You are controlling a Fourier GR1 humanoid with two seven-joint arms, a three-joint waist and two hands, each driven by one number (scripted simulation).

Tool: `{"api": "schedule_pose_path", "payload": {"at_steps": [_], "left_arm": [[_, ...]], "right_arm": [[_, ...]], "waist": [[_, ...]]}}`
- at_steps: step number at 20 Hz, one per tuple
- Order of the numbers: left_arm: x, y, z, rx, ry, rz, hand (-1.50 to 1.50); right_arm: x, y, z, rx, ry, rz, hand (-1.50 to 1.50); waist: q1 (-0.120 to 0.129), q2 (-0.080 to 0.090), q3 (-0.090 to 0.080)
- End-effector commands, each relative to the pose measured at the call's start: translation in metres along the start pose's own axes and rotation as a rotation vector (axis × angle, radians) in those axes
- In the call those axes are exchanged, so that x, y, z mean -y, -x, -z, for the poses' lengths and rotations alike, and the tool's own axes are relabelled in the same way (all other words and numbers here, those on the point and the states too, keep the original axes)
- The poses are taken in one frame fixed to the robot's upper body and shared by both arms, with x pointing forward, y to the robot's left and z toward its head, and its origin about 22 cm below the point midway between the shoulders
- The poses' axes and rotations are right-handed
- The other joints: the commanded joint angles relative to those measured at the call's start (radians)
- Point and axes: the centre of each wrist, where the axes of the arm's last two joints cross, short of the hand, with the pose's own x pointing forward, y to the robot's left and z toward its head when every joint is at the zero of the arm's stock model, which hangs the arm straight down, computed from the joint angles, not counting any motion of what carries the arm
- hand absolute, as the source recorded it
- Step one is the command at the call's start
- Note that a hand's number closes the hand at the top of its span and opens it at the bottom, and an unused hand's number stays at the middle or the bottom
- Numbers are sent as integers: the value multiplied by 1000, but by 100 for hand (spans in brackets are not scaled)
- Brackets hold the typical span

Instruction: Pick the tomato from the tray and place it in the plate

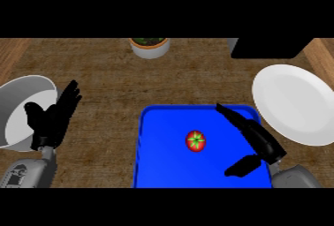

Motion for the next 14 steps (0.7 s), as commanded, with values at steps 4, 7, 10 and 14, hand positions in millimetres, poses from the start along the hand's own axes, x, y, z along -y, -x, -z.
{"api": "schedule_pose_path", "payload": {"at_steps": [4,7,10,14], "left_arm": [[2,4,2,5,3,-1,0],[-3,2,-9,6,22,4,0],[-7,-2,-3,-3,-19,-1,0],[5,-1,-7,0,12,-6,0]], "right_arm": [[-10,-7,9,-93,-68,-168,-150],[-23,-18,36,-149,-116,-212,-150],[-30,-38,28,-158,-158,-228,-150],[-22,-38,56,-187,-209,-228,-150]], "waist": [[0,1,0],[8,1,1],[1,-1,0],[4,0,0]]}}
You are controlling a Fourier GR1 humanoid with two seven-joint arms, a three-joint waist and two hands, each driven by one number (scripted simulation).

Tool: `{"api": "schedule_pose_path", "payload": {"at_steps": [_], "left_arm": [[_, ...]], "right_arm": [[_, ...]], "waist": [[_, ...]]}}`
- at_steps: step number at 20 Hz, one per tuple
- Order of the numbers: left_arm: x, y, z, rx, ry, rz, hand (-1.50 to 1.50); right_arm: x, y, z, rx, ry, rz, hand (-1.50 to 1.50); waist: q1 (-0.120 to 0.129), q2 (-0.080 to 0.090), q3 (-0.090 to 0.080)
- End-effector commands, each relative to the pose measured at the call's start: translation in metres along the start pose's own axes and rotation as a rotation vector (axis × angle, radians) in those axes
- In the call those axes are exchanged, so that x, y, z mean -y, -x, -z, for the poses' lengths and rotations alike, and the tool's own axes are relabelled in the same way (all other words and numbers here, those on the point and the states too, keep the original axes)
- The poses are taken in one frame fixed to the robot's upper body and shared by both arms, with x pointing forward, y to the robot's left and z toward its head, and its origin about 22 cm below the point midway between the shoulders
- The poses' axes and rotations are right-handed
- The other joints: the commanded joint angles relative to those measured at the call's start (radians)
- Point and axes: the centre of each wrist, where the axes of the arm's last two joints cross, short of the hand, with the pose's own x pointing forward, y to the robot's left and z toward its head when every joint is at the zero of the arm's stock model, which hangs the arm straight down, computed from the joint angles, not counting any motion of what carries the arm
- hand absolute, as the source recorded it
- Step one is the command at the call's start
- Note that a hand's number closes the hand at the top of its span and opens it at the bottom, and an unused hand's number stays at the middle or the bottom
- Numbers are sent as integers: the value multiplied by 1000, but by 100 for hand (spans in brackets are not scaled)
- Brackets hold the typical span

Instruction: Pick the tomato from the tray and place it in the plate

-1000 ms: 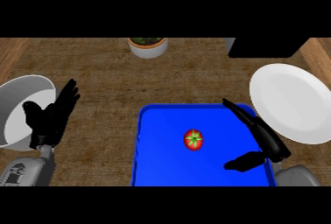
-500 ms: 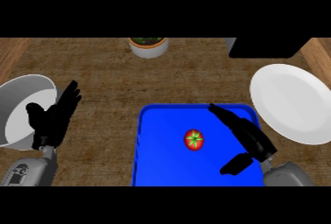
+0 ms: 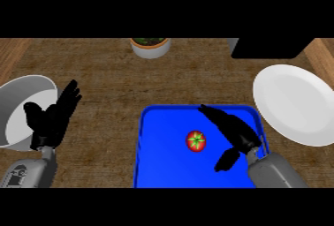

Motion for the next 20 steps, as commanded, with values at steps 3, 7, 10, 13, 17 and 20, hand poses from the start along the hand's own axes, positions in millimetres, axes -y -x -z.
{"api": "schedule_pose_path", "payload": {"at_steps": [3,7,10,13,17,20], "left_arm": [[8,-9,3,7,-22,-5,0],[-12,0,-8,18,-10,0,0],[2,9,9,-2,-20,0,0],[-4,-13,-1,-8,9,14,0],[-13,-6,0,-3,3,4,0],[16,-5,4,-7,6,-12,0]], "right_arm": [[0,-25,10,-16,-42,-25,-150],[-10,-12,29,-53,-36,-38,-150],[-26,-13,32,-48,-35,-56,-150],[-23,-19,37,-66,-46,-86,-150],[-38,-4,39,-99,-103,-112,-150],[-39,-29,57,-48,-160,-131,150]], "waist": [[-2,0,0],[1,0,0],[-2,1,0],[-1,0,0],[0,0,0],[1,1,0]]}}
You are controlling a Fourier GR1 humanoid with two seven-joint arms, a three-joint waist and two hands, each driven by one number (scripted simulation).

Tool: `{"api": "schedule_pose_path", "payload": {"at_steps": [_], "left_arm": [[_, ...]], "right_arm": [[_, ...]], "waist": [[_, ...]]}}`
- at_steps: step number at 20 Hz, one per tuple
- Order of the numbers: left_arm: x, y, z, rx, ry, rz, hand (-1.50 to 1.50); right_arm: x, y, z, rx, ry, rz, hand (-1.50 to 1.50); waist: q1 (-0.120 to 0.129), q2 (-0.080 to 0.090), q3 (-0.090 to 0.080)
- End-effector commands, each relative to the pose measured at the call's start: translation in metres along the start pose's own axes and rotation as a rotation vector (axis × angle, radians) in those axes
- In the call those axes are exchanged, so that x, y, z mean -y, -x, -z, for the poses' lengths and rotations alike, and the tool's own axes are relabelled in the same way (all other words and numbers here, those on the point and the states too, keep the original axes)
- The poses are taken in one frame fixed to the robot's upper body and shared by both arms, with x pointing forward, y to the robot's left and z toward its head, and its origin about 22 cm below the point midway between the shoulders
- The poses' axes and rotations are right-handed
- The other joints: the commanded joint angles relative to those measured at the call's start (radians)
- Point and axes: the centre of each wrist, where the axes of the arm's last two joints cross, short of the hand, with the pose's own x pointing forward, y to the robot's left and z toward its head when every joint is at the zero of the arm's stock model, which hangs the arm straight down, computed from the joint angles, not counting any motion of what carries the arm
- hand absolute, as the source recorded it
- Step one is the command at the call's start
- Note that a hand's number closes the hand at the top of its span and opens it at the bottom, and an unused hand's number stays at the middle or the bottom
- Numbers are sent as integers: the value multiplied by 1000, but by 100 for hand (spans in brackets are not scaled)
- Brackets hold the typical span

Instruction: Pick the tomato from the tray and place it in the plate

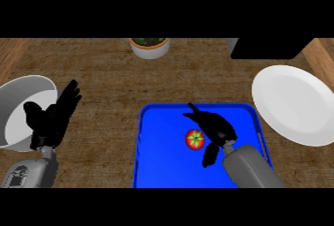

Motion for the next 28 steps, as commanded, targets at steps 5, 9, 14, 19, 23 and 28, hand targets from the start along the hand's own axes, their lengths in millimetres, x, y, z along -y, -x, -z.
{"api": "schedule_pose_path", "payload": {"at_steps": [5,9,14,19,23,28], "left_arm": [[-3,16,-13,-2,-1,9,0],[1,-3,2,9,1,-3,0],[3,0,-4,2,-1,1,0],[11,10,-9,-31,-28,-15,0],[-8,-4,-12,10,-41,-11,0],[-12,1,-7,-18,-50,3,0]], "right_arm": [[-23,-12,19,112,-80,-53,150],[-18,-6,20,126,-26,4,150],[-17,5,-36,253,-54,-45,150],[-31,49,-112,442,-83,-161,150],[8,70,-147,446,195,-230,150],[32,60,-175,438,589,-143,150]], "waist": [[10,7,5],[5,7,5],[-15,0,4],[-37,-4,4],[-27,-4,5],[-50,-5,5]]}}
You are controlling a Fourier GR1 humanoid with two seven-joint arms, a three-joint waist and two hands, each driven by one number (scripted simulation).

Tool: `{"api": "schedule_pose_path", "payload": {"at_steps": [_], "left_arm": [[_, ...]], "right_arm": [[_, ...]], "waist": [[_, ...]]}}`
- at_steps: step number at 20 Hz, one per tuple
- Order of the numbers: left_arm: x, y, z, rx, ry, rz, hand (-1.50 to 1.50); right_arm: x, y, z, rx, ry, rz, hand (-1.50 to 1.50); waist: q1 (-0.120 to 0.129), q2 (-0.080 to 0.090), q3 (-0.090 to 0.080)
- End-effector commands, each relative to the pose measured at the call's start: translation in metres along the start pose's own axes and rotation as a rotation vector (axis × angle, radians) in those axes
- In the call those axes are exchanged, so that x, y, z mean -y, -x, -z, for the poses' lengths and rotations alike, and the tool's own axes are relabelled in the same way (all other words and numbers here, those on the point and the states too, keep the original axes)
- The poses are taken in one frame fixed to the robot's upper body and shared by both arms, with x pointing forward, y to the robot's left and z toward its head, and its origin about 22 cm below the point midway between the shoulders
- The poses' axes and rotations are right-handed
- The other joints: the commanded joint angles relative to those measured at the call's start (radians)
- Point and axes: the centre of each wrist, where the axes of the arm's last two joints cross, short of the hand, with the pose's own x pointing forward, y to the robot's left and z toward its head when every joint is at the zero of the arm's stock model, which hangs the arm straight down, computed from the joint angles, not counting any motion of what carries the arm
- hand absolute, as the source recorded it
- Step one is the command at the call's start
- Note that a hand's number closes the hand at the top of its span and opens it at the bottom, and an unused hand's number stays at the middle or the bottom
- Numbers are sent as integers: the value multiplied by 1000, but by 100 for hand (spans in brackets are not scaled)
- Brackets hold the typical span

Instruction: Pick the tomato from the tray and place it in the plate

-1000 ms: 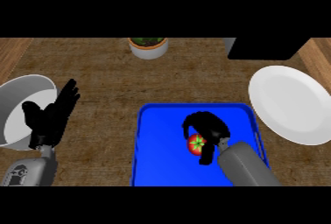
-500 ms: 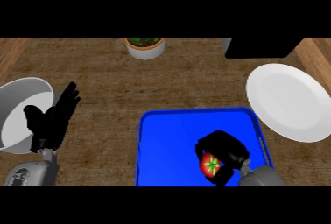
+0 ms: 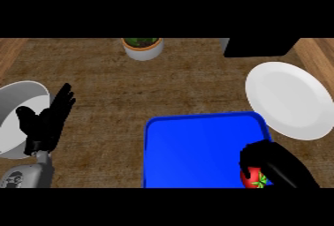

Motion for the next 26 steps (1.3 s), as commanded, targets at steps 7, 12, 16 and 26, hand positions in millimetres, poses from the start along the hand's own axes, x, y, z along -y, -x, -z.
{"api": "schedule_pose_path", "payload": {"at_steps": [7,12,16,26], "left_arm": [[6,-8,9,0,24,3,0],[9,-16,18,12,32,13,0],[24,-21,19,16,41,2,0],[15,-2,13,21,44,9,0]], "right_arm": [[68,-9,-38,-170,460,25,150],[90,57,-40,-289,467,103,150],[134,95,-40,-348,527,121,150],[115,183,-46,-471,415,3,150]], "waist": [[26,8,0],[41,11,0],[46,12,1],[67,18,2]]}}
